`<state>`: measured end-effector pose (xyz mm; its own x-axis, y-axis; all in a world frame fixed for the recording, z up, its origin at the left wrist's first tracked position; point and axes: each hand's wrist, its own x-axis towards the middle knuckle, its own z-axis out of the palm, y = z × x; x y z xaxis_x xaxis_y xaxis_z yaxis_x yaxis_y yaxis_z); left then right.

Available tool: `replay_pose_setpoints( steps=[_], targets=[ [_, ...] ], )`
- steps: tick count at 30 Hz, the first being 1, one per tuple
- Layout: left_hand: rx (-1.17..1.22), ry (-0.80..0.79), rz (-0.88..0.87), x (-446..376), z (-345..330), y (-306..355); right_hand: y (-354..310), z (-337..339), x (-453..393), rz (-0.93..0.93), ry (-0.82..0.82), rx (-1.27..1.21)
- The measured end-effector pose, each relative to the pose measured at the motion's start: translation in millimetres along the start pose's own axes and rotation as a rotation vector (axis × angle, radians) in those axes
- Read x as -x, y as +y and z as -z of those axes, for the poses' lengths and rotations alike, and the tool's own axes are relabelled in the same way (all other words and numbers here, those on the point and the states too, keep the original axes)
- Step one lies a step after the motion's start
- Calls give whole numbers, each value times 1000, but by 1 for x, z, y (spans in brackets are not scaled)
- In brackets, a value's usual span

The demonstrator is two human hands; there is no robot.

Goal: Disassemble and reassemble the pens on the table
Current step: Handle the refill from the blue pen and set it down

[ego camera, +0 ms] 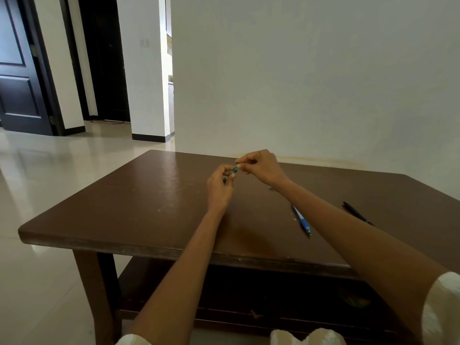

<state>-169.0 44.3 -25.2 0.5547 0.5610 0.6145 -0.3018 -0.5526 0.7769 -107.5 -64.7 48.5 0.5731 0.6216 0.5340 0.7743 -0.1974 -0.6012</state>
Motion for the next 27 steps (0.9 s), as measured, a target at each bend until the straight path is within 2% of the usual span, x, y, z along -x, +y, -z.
replay_pose_setpoints(
  steps=[7, 23, 27],
  targets=[
    [13, 22, 4, 0, 0, -1, 5, 2, 0, -119, -28, -68],
    [5, -48, -51, 0, -2, -4, 10, 2, 2, -32, -32, -10],
    [62, -43, -37, 1, -2, -1, 9, -2, 0, -42, -9, -22]
  ],
)
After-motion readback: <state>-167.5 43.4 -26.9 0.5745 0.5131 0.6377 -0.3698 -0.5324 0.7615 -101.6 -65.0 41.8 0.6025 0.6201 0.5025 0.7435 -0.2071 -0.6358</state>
